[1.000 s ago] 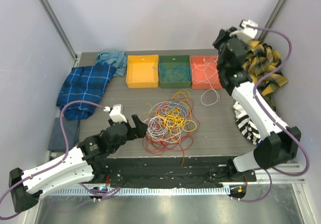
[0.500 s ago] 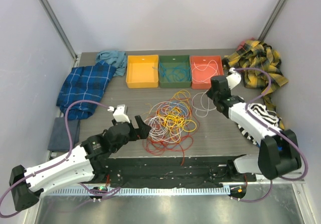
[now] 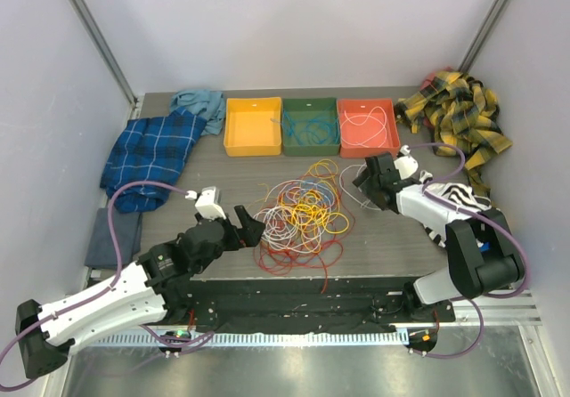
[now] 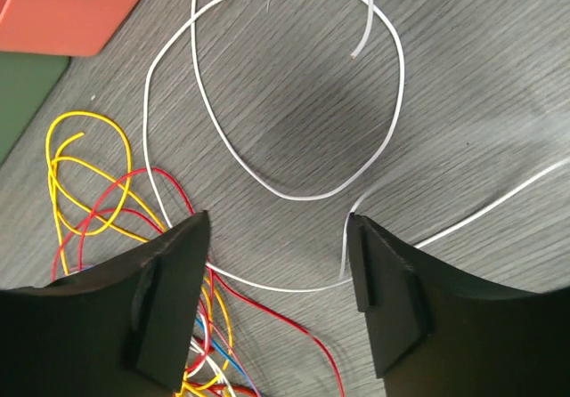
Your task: Untangle the cables
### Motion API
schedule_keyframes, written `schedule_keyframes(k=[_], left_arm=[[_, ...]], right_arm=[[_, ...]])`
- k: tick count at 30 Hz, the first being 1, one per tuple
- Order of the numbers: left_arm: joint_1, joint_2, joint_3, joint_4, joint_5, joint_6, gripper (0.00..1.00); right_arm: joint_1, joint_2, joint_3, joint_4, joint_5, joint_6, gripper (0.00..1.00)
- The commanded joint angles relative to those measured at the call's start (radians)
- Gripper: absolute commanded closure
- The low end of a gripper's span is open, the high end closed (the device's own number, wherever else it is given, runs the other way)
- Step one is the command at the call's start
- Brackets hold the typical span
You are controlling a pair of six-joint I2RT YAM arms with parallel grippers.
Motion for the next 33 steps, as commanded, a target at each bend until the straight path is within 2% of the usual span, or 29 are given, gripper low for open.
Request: schedule_keyframes(k=[1, 7, 13, 21, 27, 33], left_arm=[[-0.004, -0.005, 0.000, 0.024, -0.029, 0.009, 0.00], [-0.005, -0.016, -0.002, 0.018, -0.036, 0.015, 0.00], [-0.005, -0.041, -0.010, 0.015, -0.049, 0.020, 0.00], [-0.004, 0.005, -0.005, 0.041, -0.020, 0.013, 0.00], [-0.004, 0.010, -0.007, 0.034, -0.016, -0.003, 0.00], [-0.004, 0.031, -0.016, 0.073, 0.003, -0.014, 0.00]], right_arm=[[-0.015, -0.037, -0.002, 0.021, 0.016, 0.056, 0.26], [-0.027, -0.047, -0.086, 0.063, -0.058, 0.175, 0.24], [-0.026, -0.251, -0.238, 0.182, -0.055, 0.287, 0.24], [-0.024, -0.346, -0.344, 0.203, -0.136, 0.390, 0.24], [-0.006, -0.454, -0.404, 0.226, -0.135, 0.473, 0.23], [-0.003, -0.399, -0.412, 0.205, -0.115, 0.481, 0.23]])
